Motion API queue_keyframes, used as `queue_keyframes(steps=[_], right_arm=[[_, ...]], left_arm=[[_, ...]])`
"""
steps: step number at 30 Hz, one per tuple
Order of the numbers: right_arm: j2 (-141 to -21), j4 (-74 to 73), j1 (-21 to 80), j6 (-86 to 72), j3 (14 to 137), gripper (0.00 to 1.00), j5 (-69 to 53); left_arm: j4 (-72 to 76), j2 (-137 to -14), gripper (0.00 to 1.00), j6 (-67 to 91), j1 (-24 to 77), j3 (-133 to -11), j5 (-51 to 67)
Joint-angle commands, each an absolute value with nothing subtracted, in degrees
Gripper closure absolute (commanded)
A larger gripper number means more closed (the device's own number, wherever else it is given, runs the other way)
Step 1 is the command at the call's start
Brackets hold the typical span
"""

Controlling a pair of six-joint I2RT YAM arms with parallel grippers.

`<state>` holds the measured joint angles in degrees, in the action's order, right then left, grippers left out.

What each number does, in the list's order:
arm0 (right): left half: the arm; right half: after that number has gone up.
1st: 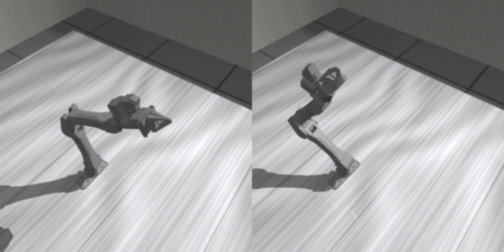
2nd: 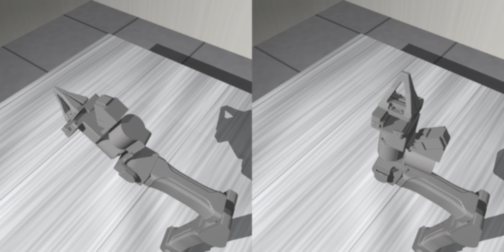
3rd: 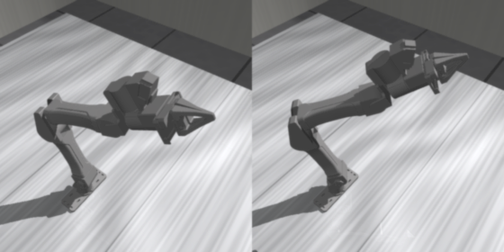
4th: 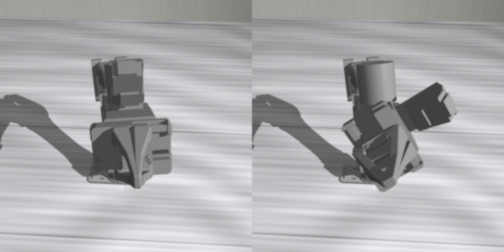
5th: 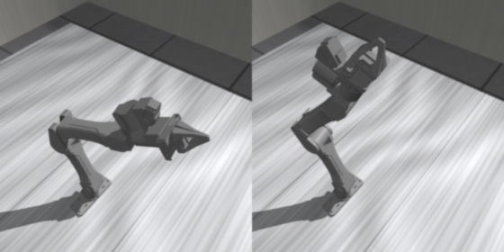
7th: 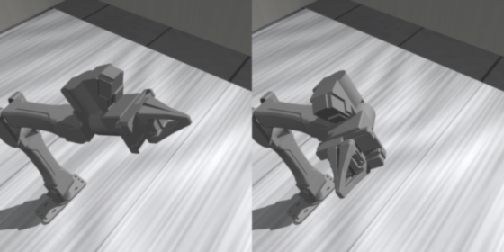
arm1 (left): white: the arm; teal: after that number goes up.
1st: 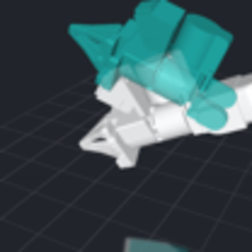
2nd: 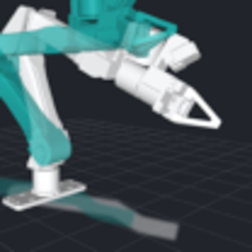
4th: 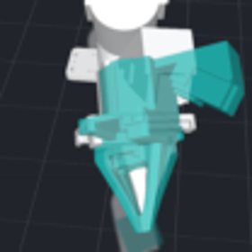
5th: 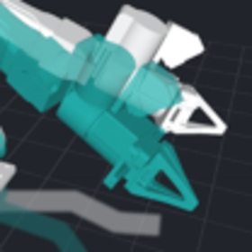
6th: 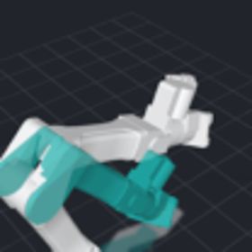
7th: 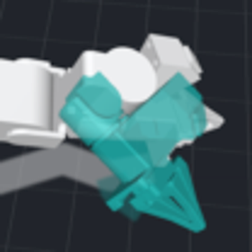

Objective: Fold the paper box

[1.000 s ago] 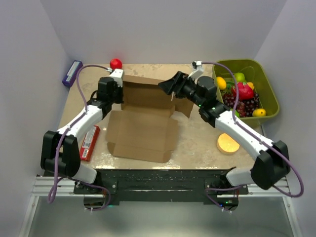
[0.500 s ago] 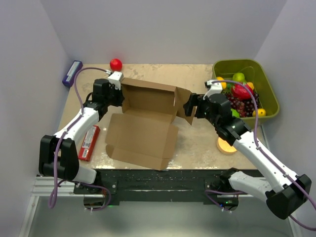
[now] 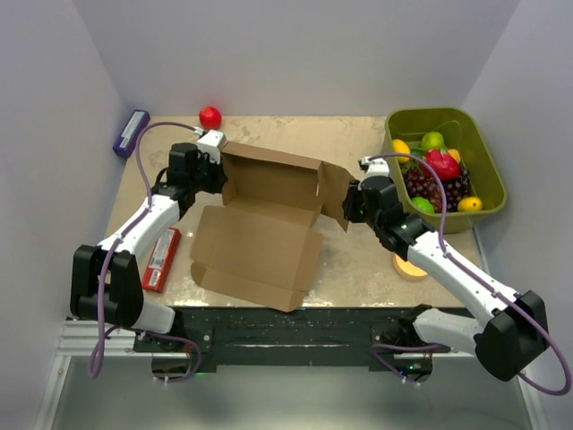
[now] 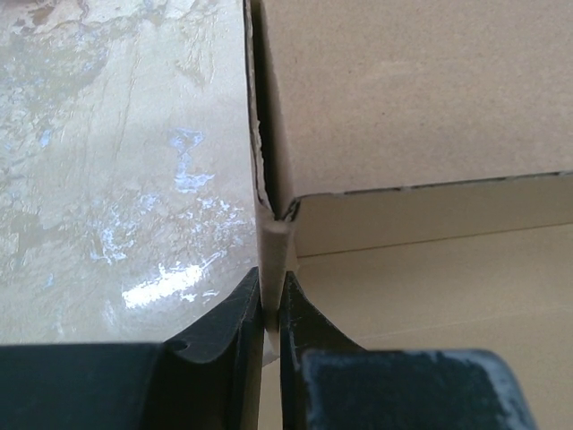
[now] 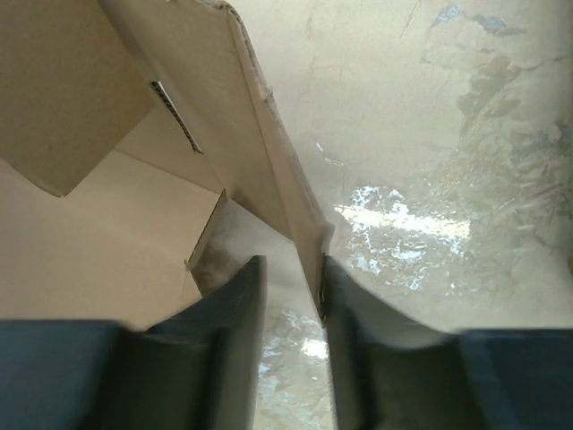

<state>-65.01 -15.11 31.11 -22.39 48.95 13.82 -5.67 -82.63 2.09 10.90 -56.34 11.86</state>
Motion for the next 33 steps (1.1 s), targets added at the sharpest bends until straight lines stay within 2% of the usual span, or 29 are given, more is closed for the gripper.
queue_keyframes(steps=[1,7,11,17,33], right_arm=[[-63.4,-10.6,31.0,-22.2,48.0,0.81,14.0],[-62.9,-10.7,31.1,-21.9,47.1,1.0,12.9],[-63.3,-10.2,31.0,-22.1,47.0,1.0,11.8],[-63.3,-9.6,31.0,-22.6,46.5,1.0,11.8],[-62.8,-8.9,31.1,-23.7,46.0,1.0,10.8]], left_arm=[[-2.8,-82.9,1.0,1.1,10.4,-55.6,13.0],[0.3,-83.8,1.0,3.3,10.6,-54.1,7.2],[2.7,-83.1,1.0,3.4,13.2,-52.6,-1.8],[3.4,-82.6,1.0,3.4,13.5,-51.6,-8.9],[4.6,-83.4,1.0,2.6,13.5,-51.2,-15.0]])
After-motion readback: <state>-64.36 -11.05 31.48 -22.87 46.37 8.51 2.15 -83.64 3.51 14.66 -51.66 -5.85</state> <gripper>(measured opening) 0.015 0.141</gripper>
